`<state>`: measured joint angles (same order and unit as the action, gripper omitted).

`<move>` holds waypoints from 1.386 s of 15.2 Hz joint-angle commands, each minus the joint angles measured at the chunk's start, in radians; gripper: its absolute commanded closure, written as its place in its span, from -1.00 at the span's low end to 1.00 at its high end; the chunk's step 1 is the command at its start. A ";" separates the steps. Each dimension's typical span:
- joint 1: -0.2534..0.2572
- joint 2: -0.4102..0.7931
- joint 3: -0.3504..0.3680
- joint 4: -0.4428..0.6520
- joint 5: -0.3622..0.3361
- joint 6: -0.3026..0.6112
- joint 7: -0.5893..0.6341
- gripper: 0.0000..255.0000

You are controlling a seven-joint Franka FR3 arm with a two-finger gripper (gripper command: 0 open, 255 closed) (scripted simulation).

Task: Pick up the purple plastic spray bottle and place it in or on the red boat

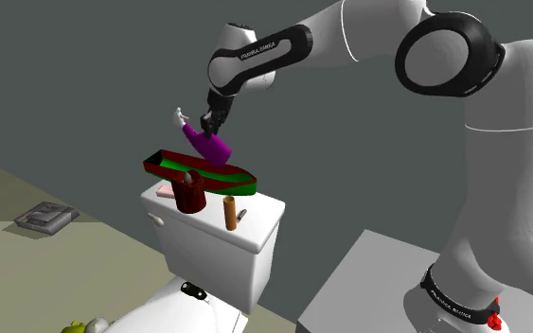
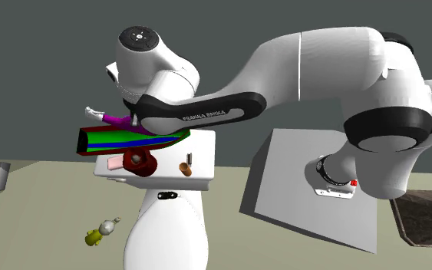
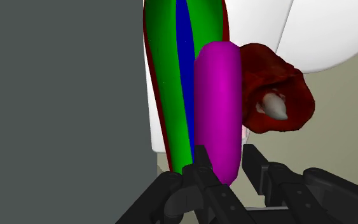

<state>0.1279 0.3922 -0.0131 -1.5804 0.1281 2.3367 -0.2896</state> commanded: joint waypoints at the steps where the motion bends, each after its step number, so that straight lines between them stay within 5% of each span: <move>1: 0.001 0.092 0.000 0.133 -0.004 -0.039 0.008 1.00; 10: 0.000 0.130 0.005 0.060 0.006 0.071 -0.007 1.00; 18: 0.000 0.130 0.005 0.060 0.006 0.071 -0.007 1.00; 19: 0.000 0.130 0.005 0.060 0.006 0.071 -0.007 -1.00; 21: 0.000 0.130 0.005 0.060 0.006 0.071 -0.007 -1.00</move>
<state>0.1276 0.5225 -0.0081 -1.5203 0.1342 2.4077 -0.2961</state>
